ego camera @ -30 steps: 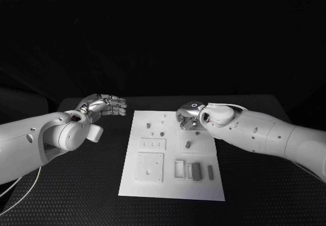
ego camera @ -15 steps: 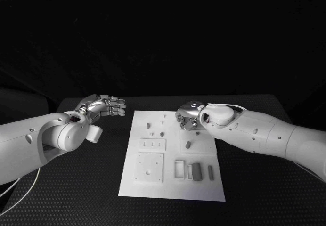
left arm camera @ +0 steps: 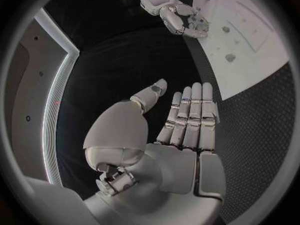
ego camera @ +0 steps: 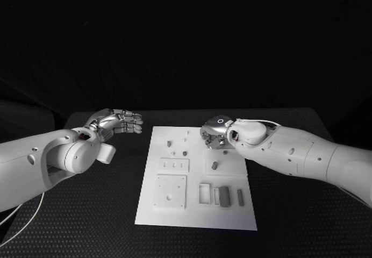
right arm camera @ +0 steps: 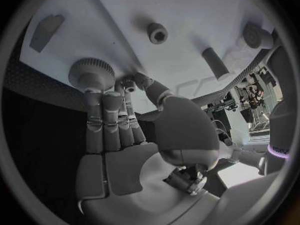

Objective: Assemble the parts on the task board

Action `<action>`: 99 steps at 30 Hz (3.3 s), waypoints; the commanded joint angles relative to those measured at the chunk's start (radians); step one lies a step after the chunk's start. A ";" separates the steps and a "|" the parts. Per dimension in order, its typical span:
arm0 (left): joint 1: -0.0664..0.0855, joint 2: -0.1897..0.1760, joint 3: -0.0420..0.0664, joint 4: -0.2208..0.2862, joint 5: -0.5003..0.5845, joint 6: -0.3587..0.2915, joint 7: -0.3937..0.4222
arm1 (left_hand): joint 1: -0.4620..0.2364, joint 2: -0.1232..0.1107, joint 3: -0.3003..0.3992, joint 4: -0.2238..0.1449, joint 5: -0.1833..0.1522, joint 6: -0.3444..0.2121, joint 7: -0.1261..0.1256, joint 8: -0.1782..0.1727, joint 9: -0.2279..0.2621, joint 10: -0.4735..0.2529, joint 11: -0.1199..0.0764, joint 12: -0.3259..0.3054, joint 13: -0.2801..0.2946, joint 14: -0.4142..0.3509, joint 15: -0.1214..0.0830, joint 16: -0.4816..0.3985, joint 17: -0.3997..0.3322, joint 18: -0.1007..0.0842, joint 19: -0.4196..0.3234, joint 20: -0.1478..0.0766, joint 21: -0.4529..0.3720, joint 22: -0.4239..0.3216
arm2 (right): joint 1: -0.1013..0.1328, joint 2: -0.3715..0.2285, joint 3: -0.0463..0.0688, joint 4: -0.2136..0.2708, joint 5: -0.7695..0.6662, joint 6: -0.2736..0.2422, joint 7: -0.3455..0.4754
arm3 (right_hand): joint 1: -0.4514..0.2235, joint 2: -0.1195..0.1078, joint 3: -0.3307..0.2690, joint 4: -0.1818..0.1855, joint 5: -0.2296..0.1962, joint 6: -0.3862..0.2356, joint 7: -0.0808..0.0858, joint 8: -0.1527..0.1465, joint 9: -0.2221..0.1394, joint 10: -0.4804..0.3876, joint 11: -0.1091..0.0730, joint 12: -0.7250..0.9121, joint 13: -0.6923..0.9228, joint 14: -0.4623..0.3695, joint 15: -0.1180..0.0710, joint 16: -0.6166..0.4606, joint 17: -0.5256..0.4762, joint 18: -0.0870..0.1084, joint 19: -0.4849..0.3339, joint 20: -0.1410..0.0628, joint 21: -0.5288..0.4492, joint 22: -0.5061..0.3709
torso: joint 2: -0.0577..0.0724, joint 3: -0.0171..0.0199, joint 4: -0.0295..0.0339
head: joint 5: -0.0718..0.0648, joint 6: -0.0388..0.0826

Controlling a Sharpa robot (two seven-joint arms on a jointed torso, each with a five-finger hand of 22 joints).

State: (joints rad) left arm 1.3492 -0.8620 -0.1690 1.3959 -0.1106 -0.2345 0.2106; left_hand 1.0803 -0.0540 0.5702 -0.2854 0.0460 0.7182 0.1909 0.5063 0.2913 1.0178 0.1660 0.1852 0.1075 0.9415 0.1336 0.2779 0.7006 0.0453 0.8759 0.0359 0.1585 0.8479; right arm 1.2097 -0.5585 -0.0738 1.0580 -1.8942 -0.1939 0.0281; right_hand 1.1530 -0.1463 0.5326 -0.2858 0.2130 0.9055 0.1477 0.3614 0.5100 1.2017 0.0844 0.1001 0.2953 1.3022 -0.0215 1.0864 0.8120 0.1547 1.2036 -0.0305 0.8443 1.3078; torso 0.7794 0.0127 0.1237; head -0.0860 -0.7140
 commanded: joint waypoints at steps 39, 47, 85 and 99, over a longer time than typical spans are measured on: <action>0.002 -0.004 0.001 0.008 0.005 0.015 -0.002 | -0.014 -0.002 -0.008 0.001 0.003 -0.002 0.016 -0.005 -0.001 0.005 0.001 -0.009 -0.002 0.006 -0.001 -0.007 0.001 0.008 0.008 -0.002 -0.007 -0.002 | -0.012 0.011 0.005 0.073 -0.117 -0.100 -0.127 | 0.059 0.045 0.079 -0.006 -0.001 0.105 -0.038 0.023 0.055 0.112 -0.048 0.035 0.097 0.008 -0.053 0.050 0.001 0.107 0.008 -0.010 0.057 0.024 | 0.005 -0.0002 0.0004 | 0.003 0.017; 0.002 -0.001 0.001 0.007 0.005 0.015 -0.002 | -0.014 -0.002 -0.009 0.001 0.003 -0.002 0.016 -0.006 -0.002 0.005 0.002 -0.010 -0.003 0.006 -0.001 -0.008 0.002 0.008 0.008 -0.002 -0.008 -0.002 | -0.001 0.062 0.011 0.036 -0.137 -0.100 -0.146 | 0.058 0.042 0.081 -0.006 -0.001 0.110 -0.040 0.022 0.057 0.116 -0.050 0.035 0.102 0.009 -0.054 0.055 0.002 0.107 0.008 -0.010 0.063 0.024 | 0.005 -0.0009 0.0026 | 0.004 0.024; 0.002 0.035 0.001 -0.013 0.005 0.021 -0.004 | -0.015 -0.002 -0.009 0.001 0.003 -0.002 0.016 -0.008 -0.002 0.006 0.002 -0.014 -0.004 0.007 -0.001 -0.009 0.002 0.008 0.009 -0.002 -0.010 -0.003 | 0.027 0.197 0.022 -0.102 -0.141 -0.095 -0.125 | 0.055 0.041 0.085 -0.006 -0.001 0.115 -0.041 0.016 0.059 0.118 -0.050 0.031 0.110 0.007 -0.054 0.061 0.002 0.107 0.006 -0.009 0.071 0.023 | 0.006 0.0007 0.0013 | 0.018 0.040; 0.006 0.041 0.001 -0.009 0.005 0.021 -0.005 | -0.015 -0.002 -0.010 0.001 0.003 -0.002 0.017 -0.008 -0.002 0.006 0.002 -0.015 -0.004 0.007 -0.001 -0.010 0.002 0.007 0.009 -0.002 -0.010 -0.003 | 0.027 0.219 0.022 -0.138 -0.140 -0.094 -0.120 | 0.055 0.042 0.086 -0.006 -0.001 0.115 -0.041 0.015 0.059 0.118 -0.050 0.029 0.111 0.007 -0.054 0.062 0.001 0.107 0.005 -0.009 0.073 0.023 | 0.008 -0.0010 0.0029 | 0.025 0.041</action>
State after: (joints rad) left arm 1.3531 -0.8222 -0.1685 1.3833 -0.1087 -0.2275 0.1999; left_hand 1.0763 -0.0579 0.5677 -0.2828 0.0460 0.7181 0.1909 0.5024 0.2907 1.0178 0.1660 0.1740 0.1044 0.9415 0.1335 0.2740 0.7011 0.0371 0.8795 0.0323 0.1546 0.8460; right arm 1.2367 -0.3422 -0.0518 0.9209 -2.0270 -0.2956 -0.1003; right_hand 1.2077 -0.1146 0.6118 -0.2951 0.2090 1.0137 0.1052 0.3772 0.5687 1.2602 0.0584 0.1275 0.3372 1.3101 -0.0661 1.1419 0.8128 0.1544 1.2124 -0.0352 0.9122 1.3078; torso 0.7875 0.0115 0.1264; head -0.0627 -0.6726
